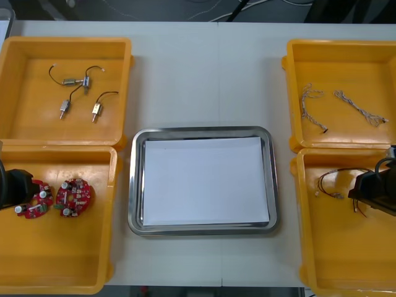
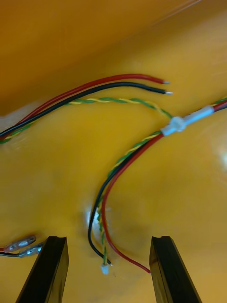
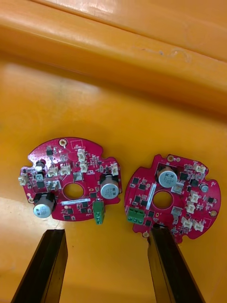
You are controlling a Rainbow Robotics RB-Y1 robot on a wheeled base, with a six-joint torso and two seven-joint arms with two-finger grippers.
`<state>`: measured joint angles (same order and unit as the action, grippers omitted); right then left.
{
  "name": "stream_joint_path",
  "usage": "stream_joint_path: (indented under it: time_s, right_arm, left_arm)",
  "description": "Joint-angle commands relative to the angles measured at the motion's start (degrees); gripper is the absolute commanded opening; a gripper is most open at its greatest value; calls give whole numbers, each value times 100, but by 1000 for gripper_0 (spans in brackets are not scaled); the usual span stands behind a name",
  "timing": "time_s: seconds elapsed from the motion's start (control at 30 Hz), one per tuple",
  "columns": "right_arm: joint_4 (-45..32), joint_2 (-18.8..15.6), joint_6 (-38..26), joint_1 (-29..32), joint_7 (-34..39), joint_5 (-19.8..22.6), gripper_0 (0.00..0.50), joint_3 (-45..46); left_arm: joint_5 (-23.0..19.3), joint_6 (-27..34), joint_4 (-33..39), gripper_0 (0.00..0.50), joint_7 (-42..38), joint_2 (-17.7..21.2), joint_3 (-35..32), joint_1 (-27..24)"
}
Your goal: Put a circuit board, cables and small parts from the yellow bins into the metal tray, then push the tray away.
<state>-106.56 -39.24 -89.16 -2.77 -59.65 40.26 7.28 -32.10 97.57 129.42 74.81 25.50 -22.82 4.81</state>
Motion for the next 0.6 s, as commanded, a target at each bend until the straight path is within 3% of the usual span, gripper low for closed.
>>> stream_joint_path:
  time_s: [0.03,0.27,0.6]
  right_arm:
    - [-23,-5,48,92,-380,52,500,-174]
    - [-23,83,39,145,-468,-18,500,-174]
    - [-23,100,48,207,-530,-88,500,-236]
  left_arm:
    - [-68,-239,57,500,121,-80,102,301]
    - [-77,-661,-66,500,288,-80,146,644]
    - [2,-757,-347,500,367,-89,261,670]
